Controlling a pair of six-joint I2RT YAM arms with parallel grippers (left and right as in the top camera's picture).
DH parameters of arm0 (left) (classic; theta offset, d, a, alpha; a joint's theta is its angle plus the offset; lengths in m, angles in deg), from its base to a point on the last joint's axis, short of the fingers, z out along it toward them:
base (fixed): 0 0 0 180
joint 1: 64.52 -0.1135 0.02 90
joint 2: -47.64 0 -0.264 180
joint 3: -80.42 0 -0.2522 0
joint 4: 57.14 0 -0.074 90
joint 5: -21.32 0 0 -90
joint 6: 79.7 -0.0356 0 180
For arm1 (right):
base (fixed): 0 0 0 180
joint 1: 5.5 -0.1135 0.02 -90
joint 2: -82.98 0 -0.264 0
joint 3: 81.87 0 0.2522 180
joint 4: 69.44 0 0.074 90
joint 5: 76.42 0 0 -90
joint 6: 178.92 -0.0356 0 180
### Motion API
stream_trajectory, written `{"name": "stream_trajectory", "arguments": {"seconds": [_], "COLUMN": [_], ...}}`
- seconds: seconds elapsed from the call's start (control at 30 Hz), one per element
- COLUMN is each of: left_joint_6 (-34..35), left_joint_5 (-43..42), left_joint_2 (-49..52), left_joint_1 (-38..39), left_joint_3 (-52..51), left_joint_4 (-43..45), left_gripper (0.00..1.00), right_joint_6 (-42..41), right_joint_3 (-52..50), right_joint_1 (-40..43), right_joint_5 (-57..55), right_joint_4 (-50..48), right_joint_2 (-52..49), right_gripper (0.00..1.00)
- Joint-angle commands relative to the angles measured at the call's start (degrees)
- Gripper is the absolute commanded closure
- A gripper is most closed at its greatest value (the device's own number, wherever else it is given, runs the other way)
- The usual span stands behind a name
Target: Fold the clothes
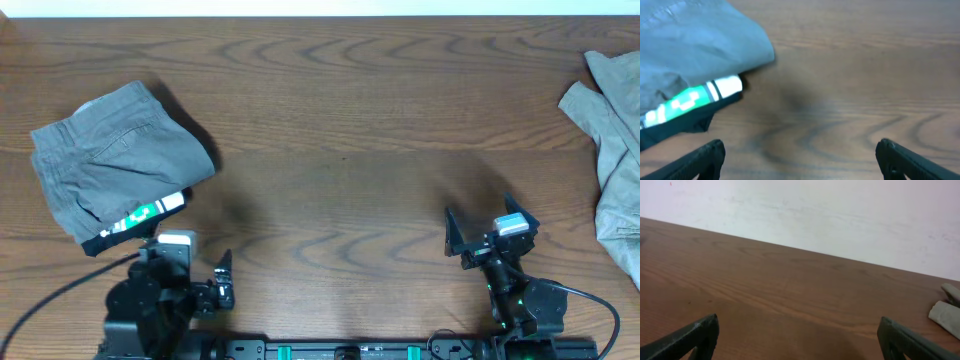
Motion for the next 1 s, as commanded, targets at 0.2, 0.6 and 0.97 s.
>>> {"name": "stream_trajectory", "arguments": {"seconds": [0.2, 0.6, 0.97], "left_joint_6": [-1.2, -1.2, -1.5], "left_joint_5": [0.7, 3.8, 12.9], "left_joint_2": [-12.3, -13.1, -13.1], "left_joint_1": [0.1, -0.3, -0.3], "left_joint_3": [-16.8, -33.8, -37.3], "left_joint_4": [15.0, 43.8, 52.9], "left_gripper": [0.02, 0.02, 0.02], "right_joint_6": [0.9, 0.9, 0.9], "right_joint_3": [-0.2, -0.2, -0.2], "right_joint_1": [0.5, 0.5, 0.5], "right_joint_5": [0.3, 0.3, 0.3], "right_joint_4": [0.1, 0.1, 0.1], "right_joint_2": [0.4, 0.4, 0.4], "right_gripper": [0.01, 0.01, 0.01]}}
